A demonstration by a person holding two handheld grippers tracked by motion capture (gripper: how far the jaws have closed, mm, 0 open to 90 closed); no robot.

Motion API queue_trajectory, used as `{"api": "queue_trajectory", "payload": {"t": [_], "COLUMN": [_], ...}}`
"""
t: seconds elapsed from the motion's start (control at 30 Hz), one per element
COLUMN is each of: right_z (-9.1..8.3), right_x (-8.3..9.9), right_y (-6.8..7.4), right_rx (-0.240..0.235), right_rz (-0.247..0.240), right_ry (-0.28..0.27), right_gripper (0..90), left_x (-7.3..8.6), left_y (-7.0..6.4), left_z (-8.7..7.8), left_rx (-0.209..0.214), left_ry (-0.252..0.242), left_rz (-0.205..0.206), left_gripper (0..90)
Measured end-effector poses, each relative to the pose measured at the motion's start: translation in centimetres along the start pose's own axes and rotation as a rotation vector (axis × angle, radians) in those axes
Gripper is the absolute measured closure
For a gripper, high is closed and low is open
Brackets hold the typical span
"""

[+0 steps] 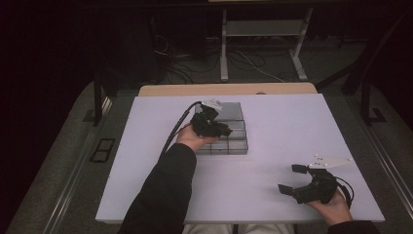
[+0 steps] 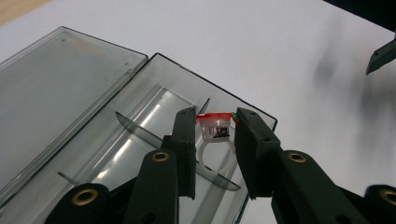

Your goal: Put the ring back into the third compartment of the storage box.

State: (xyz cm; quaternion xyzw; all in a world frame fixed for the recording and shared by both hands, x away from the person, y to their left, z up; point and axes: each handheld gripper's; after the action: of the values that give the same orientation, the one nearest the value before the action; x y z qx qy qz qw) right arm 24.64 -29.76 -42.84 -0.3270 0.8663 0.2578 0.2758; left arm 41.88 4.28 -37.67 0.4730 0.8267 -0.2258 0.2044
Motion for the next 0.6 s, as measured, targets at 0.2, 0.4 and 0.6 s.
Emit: {"api": "queue_trajectory", "payload": {"t": [0.2,0.4,0.6], "right_z": [0.0,0.0,0.0], "right_x": [0.0,0.0,0.0], "right_y": [0.0,0.0,0.0], "right_rx": [0.0,0.0,0.002], "right_rz": [-0.002,-0.006,-0.01], "right_ry": [0.002,0.002,0.004], "right_gripper": [0.4,0.4,0.4], "left_x": [-0.1,-0.1,-0.2], "left_y": [-0.1,-0.1,-0.2], "left_z": [0.7,1.3,2.2], "left_rx": [0.012,0.017,0.024], "left_ry": [-0.005,-0.002,0.009], "left_rz": [-0.014,-0.013,-0.017], "left_gripper": [67.8,67.7,67.7]}}
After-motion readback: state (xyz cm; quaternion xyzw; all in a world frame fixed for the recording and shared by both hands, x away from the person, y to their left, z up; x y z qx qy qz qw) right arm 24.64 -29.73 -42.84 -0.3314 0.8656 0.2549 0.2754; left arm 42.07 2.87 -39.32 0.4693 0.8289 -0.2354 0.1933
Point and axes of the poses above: each handheld gripper's, and its own axes: z roughly forward along the jaws, x roughly out of its underside, y roughly to its left, and after that the axes turned 13 degrees about y, right-handed
